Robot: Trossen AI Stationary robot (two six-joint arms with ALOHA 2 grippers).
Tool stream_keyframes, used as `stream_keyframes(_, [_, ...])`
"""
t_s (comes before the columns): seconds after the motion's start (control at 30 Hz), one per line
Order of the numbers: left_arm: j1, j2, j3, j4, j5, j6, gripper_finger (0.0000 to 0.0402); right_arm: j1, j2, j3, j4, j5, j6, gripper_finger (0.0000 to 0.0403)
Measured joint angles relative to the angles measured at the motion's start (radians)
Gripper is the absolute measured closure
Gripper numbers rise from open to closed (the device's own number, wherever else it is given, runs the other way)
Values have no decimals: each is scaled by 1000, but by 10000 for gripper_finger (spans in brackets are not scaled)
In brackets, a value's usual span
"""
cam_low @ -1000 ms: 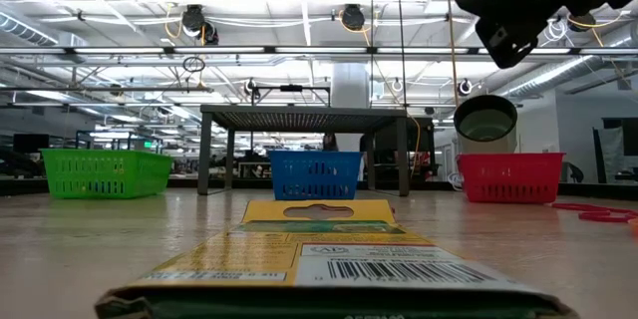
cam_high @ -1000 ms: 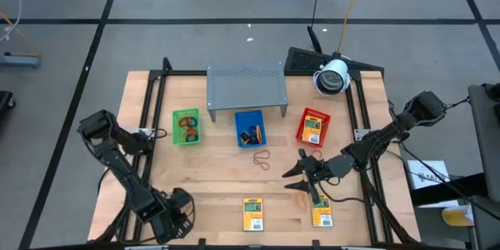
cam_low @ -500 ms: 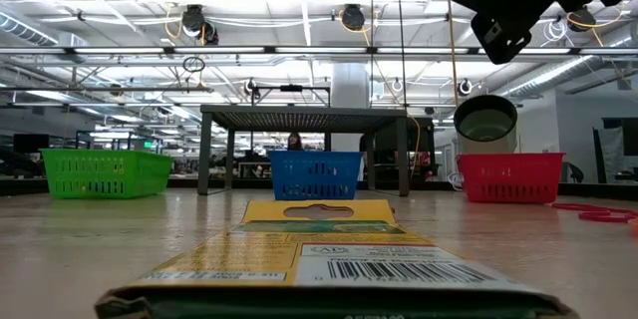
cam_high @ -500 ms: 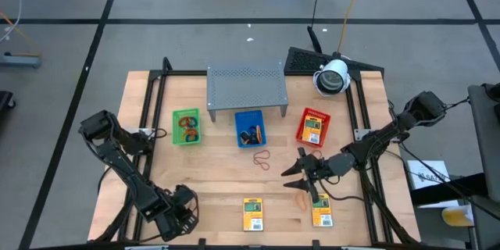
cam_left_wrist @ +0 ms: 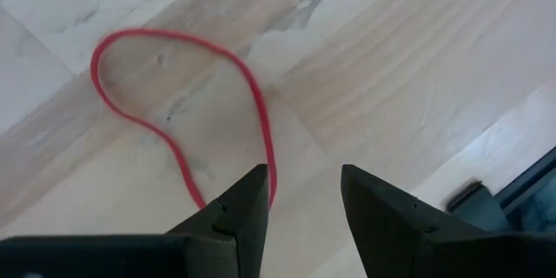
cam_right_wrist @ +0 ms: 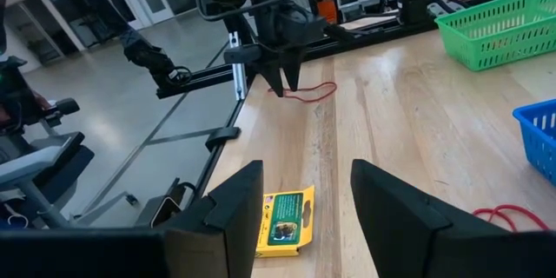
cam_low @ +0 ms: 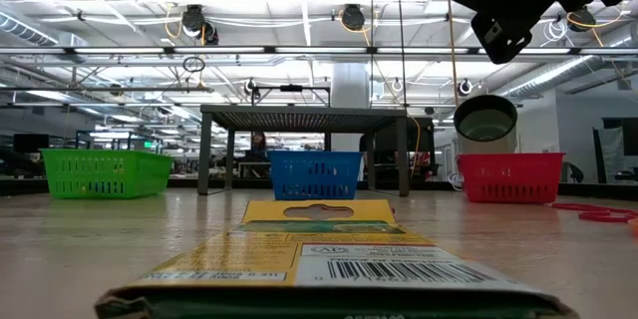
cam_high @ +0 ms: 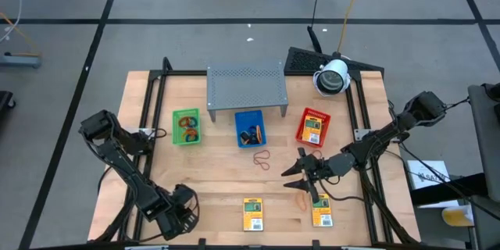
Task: Pick & Place Office Desk Supplies
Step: Put the red rubber band into the blue bin
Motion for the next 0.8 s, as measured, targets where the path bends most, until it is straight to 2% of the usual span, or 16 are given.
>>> stream_keyframes(0.13, [0,0,0,7,29,-4,250,0,0,0,0,0,-2,238])
stream_keyframes(0.8, [1,0,0,32,30,-45,250,0,0,0,0,0,15,238])
